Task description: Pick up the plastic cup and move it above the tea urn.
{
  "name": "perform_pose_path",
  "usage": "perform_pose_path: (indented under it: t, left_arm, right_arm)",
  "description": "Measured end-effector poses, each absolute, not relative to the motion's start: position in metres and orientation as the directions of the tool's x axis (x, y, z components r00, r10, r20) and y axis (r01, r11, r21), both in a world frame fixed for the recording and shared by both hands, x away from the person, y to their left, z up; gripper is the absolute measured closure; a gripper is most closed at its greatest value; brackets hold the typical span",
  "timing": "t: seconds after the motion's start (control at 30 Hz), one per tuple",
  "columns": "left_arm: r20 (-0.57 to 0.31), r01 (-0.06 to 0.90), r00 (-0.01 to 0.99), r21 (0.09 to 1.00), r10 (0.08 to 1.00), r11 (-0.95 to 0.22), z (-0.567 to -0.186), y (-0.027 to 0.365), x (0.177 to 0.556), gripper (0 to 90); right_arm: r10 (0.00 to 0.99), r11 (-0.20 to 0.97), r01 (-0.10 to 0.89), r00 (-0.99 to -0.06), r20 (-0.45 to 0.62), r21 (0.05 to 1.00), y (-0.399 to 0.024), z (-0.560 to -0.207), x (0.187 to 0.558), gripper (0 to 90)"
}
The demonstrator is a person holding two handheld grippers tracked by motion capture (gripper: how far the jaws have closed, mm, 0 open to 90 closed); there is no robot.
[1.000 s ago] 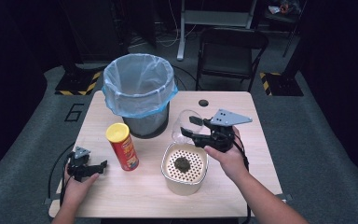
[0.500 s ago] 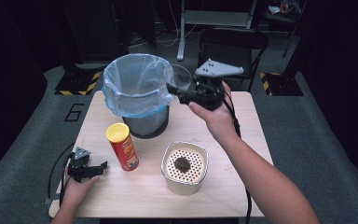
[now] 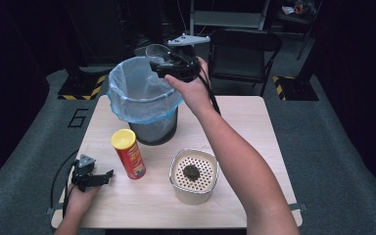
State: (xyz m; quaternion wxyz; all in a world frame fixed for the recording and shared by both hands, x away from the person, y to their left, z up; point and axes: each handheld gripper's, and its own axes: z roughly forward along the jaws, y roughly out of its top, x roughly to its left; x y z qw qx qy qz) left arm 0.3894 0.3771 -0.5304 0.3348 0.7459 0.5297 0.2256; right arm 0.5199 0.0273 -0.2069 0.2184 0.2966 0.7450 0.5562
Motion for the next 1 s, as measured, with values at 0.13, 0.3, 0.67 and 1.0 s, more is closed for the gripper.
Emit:
perform_pose_path:
  t: [0.13,0.3,0.67,1.0]
  left_arm:
    - [-0.019,0.641,0.336,0.737,0.942,-0.214,-0.530,0.377,0.389,12.0]
    - [-0.012,0.639,0.336,0.738,0.942,-0.219,-0.530,0.377,0.390,12.2]
    - [-0.014,0.631,0.324,0.748,0.946,-0.205,-0.531,0.376,0.389,12.2]
    - [-0.041,0.650,0.311,0.738,0.950,-0.181,-0.528,0.375,0.387,13.9]
  right_arm:
    - [0.718,0.206,0.220,-0.696,0.006,0.953,0.040,-0.221,0.536,45.3]
    - [0.716,0.219,0.252,-0.698,0.020,0.943,0.052,-0.234,0.550,45.6]
    - [0.709,0.235,0.284,-0.704,0.035,0.930,0.061,-0.259,0.551,12.9]
    - [0.705,0.249,0.237,-0.709,-0.009,0.939,0.014,-0.258,0.534,23.3]
